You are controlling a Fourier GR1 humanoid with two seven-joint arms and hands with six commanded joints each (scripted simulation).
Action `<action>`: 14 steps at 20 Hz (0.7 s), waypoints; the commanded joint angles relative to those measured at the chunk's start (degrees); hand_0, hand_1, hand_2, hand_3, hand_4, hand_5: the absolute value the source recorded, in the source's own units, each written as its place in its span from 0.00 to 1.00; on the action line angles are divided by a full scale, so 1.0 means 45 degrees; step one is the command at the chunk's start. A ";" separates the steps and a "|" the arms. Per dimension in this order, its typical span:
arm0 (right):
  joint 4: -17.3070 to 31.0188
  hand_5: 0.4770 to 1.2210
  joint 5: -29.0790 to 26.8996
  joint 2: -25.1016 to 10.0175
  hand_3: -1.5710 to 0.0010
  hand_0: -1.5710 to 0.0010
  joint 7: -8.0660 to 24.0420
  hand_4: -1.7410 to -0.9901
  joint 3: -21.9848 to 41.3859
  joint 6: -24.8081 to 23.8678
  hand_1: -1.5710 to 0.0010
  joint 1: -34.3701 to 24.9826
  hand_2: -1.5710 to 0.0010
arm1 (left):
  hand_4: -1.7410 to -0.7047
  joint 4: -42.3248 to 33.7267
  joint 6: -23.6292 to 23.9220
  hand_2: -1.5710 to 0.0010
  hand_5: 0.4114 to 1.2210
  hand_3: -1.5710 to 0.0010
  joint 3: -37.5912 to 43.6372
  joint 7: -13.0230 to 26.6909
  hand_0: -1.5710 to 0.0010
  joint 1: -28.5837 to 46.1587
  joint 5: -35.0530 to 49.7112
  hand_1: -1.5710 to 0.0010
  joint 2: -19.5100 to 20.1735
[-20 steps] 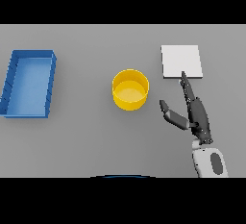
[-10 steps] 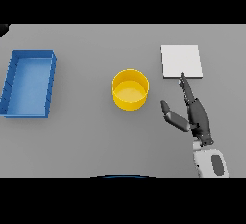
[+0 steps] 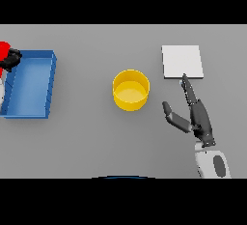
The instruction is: Pick up the red beaker and tilt it to pour out 1 green nut into yellow bowl. Pick up the yellow bowl and place it on the metallic measuring scale.
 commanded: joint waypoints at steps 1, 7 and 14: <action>-0.0041 0.26 -0.0021 0.0063 1.00 1.00 -0.0004 0.78 0.0042 0.0009 1.00 -0.0024 1.00 | 0.21 -0.0412 -0.0227 0.03 0.50 0.03 -0.0030 0.0278 0.00 0.0208 0.0096 0.00 0.0052; -0.0046 0.26 -0.0122 0.0019 1.00 1.00 -0.0016 0.78 -0.0013 0.0058 1.00 -0.0055 1.00 | 0.80 -0.1831 -0.3219 0.73 0.30 0.72 -0.0236 0.0382 0.69 0.0894 0.1487 0.72 0.0692; -0.0069 0.24 0.0480 -0.0042 1.00 1.00 0.0136 0.78 0.0133 -0.0267 1.00 -0.0008 1.00 | 0.92 -0.1507 -0.2882 0.94 0.27 0.94 -0.0950 0.0047 0.94 0.0901 0.0423 0.94 0.0699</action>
